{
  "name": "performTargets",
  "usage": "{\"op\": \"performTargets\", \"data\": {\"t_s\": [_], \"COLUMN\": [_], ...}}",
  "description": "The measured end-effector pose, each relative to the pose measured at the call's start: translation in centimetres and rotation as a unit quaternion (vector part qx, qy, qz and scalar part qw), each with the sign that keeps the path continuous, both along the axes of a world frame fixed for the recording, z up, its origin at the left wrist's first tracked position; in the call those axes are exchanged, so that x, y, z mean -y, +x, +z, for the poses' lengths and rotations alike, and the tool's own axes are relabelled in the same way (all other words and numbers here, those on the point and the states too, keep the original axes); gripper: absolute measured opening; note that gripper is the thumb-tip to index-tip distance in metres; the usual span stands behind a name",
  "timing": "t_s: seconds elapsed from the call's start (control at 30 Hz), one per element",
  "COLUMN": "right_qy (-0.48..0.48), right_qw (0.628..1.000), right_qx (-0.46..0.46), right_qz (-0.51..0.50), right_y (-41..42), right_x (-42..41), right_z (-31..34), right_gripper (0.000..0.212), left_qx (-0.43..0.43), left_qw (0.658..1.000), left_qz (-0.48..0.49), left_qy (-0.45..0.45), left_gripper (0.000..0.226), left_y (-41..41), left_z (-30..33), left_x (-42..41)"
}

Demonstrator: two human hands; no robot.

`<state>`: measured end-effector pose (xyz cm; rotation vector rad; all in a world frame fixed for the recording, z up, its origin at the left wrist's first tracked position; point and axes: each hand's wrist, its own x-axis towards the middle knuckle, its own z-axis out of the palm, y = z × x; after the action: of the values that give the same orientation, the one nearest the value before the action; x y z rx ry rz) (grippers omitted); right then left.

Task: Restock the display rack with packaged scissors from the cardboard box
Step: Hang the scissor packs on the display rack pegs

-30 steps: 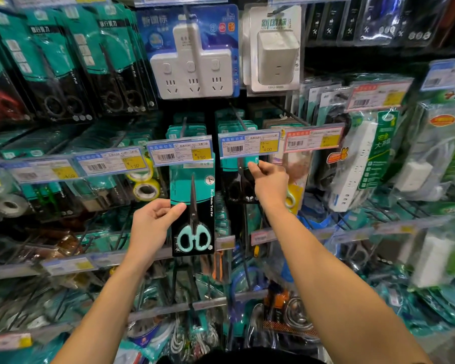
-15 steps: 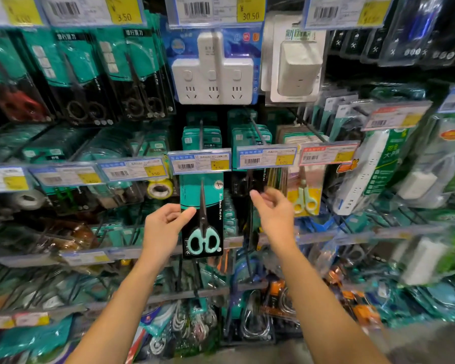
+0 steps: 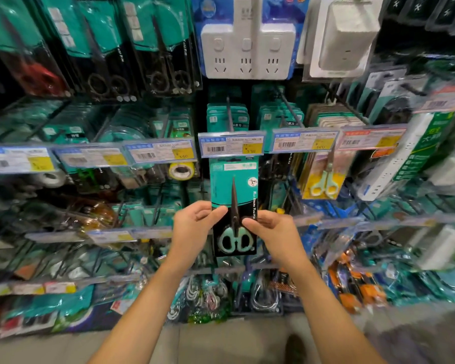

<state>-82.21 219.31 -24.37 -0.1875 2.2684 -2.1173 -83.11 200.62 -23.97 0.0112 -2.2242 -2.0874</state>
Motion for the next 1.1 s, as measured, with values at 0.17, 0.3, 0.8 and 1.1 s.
{"op": "performTargets", "data": {"t_s": [0.17, 0.3, 0.8, 1.1], "right_qy": [-0.023, -0.003, -0.024, -0.044], "right_qw": [1.0, 1.0, 0.998, 0.997], "right_qx": [-0.003, 0.011, -0.034, -0.04], "right_qz": [-0.003, -0.005, -0.049, -0.05], "right_y": [-0.1, -0.3, -2.7, -3.0], "right_x": [0.0, 0.4, 1.0, 1.2], "right_z": [-0.3, -0.7, 1.8, 1.0], "right_gripper": [0.011, 0.01, 0.019, 0.015], "left_qx": [-0.003, 0.008, -0.085, -0.106], "left_qw": [0.999, 0.997, 0.996, 0.994], "left_qz": [-0.044, -0.039, -0.021, -0.005], "left_qy": [-0.018, -0.067, 0.026, 0.031], "left_gripper": [0.015, 0.008, 0.022, 0.025], "left_y": [0.4, 0.1, -1.5, -1.9], "left_z": [-0.2, -0.7, 3.0, 2.2], "left_x": [0.9, 1.4, 0.7, 0.6]}}
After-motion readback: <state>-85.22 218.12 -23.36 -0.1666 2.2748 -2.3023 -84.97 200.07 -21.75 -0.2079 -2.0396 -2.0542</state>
